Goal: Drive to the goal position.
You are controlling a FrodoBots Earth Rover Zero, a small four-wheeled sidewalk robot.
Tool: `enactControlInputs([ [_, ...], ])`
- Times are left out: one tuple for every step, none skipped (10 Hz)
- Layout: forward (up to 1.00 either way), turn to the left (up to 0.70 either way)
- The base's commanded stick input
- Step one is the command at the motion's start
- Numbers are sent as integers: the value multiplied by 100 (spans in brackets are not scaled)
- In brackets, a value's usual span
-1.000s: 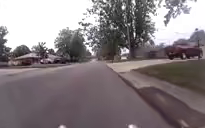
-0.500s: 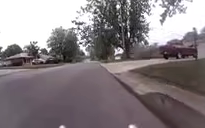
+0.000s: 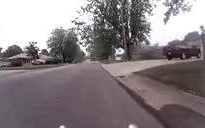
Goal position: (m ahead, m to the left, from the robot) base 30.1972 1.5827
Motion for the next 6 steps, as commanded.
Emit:
enactControlInputs([
  [100, 0],
  [100, 0],
  [100, 0],
  [100, 0],
  [100, 0],
  [100, 0],
])
